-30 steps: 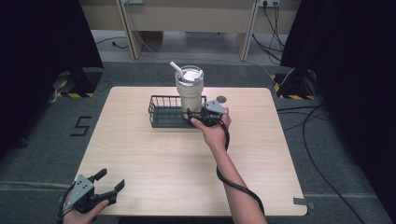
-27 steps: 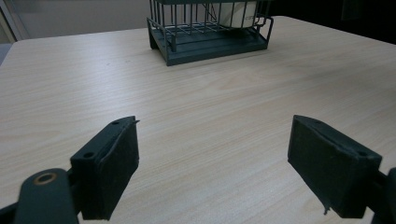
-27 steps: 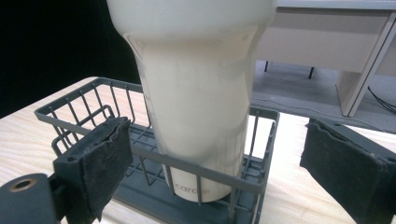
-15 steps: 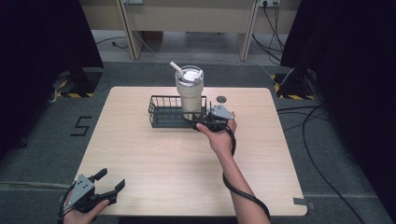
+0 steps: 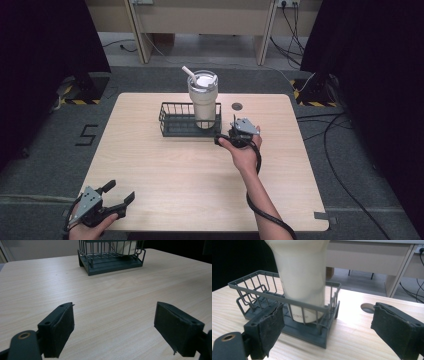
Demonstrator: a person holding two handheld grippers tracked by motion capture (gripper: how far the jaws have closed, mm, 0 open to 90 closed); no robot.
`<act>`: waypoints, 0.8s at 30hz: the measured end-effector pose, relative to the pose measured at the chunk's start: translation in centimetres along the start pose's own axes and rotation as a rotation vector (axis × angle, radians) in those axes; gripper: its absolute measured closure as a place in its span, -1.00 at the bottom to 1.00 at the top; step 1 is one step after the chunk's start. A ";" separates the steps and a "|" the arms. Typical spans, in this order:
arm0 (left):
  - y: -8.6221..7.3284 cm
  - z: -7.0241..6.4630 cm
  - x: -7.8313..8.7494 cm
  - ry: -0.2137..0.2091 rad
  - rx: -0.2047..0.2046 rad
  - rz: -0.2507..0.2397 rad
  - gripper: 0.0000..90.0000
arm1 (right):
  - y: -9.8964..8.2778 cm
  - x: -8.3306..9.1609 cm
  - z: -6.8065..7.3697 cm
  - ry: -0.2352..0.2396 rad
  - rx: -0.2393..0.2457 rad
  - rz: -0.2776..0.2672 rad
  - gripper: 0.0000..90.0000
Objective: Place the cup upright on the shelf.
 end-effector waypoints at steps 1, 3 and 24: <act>0.0 0.0 0.0 0.000 0.001 0.000 -0.65 | -0.1 0.1 -0.1 -0.001 0.000 0.001 -0.75; 0.0 0.0 -0.1 -0.001 0.001 0.000 -0.65 | -0.4 0.4 -0.4 -0.006 -0.004 0.004 -0.75; 0.1 0.1 -0.2 0.005 0.000 -0.002 -0.65 | -2.7 3.3 -2.9 -0.039 -0.015 0.016 -0.71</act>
Point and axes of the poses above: each handheld gripper's, and its own axes: x roughly backward along the jaws, y roughly out of its top, z roughly to its left, the point moved 10 cm from there along -x, roughly forward along the jaws, and after that the axes turned 9 degrees about z, right-handed, at the moved point
